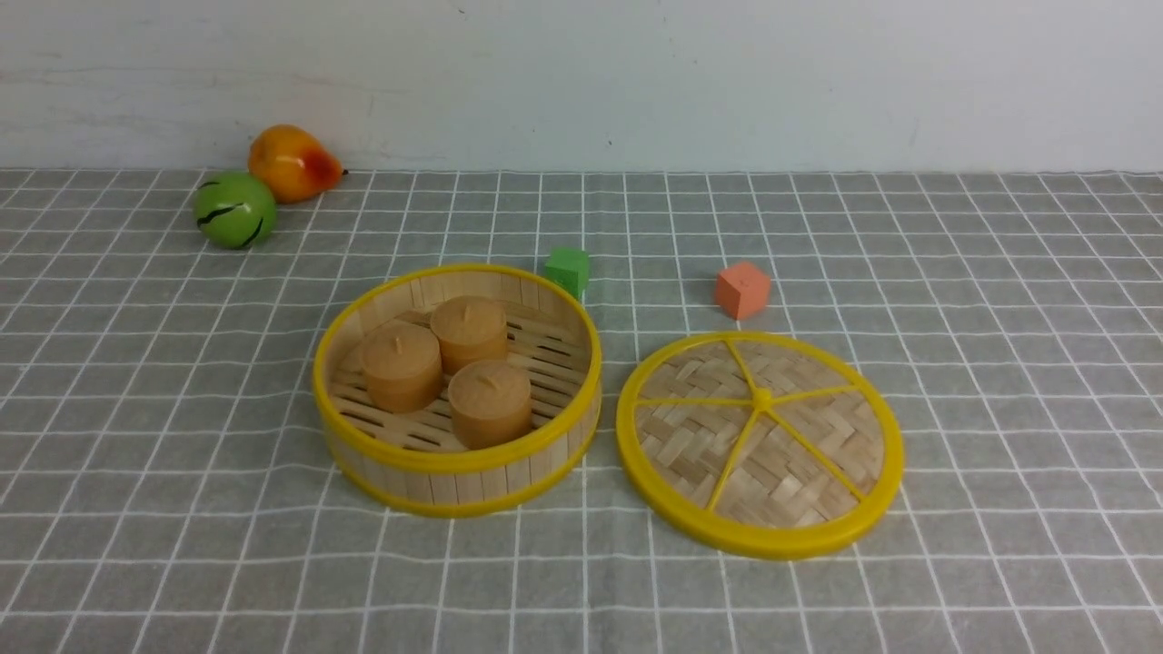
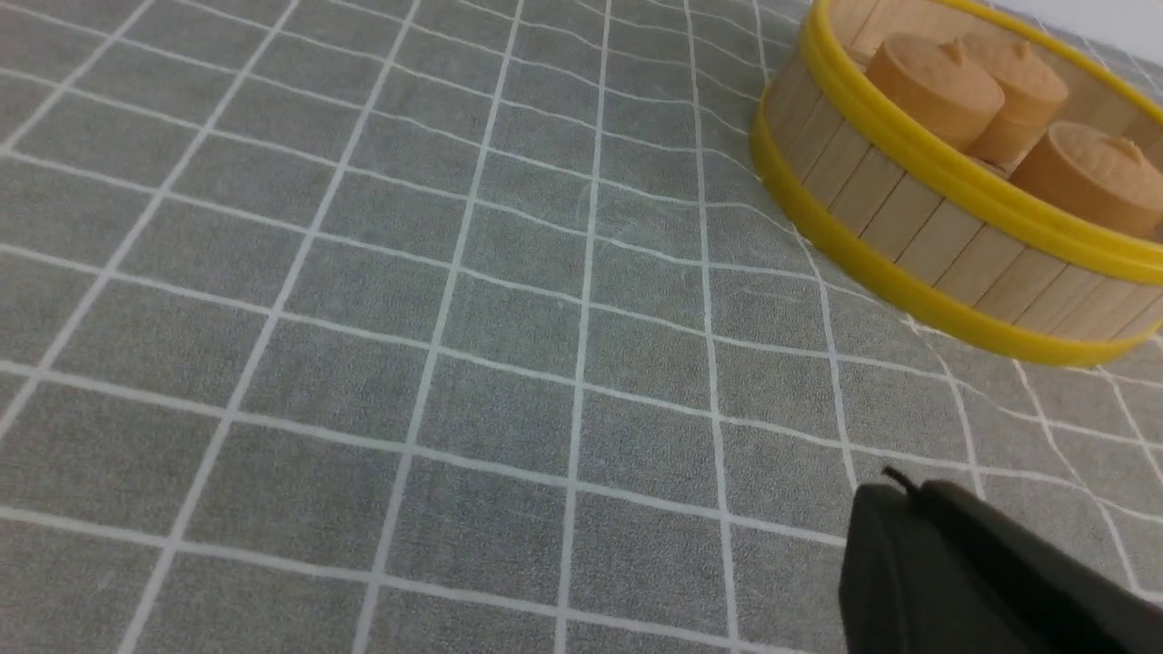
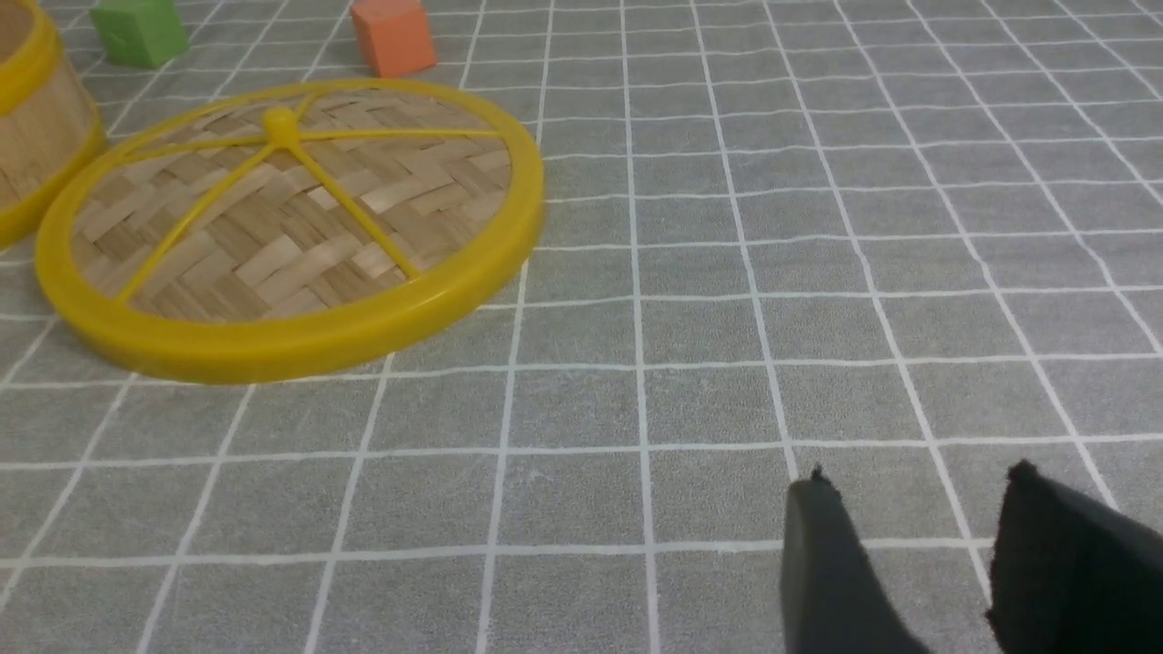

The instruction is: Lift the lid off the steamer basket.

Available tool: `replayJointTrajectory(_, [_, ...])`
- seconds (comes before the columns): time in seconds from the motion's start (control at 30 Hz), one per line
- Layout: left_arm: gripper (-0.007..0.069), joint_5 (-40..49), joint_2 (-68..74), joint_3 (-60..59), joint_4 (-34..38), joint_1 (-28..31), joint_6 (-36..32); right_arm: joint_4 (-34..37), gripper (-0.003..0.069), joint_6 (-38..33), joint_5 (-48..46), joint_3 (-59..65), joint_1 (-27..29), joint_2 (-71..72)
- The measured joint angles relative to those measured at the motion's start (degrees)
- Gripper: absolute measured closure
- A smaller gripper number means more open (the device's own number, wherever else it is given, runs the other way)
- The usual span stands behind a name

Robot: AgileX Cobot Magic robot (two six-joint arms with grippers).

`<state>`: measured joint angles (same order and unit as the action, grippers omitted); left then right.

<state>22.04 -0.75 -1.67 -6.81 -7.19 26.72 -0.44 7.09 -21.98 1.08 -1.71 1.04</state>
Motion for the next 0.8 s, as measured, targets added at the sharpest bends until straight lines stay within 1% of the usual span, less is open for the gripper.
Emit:
replayJointTrajectory(0.17, [0.0637, 0.05, 0.0, 0.0, 0.57, 0.0, -2.32, 0.05, 0.0418, 0.0, 0.0, 0.0, 0.0, 0.0])
replayJointTrajectory(0.8, [0.0637, 0.0, 0.0, 0.0, 2.57, 0.0, -2.7, 0.05, 0.0418, 0.0, 0.0, 0.0, 0.0, 0.0])
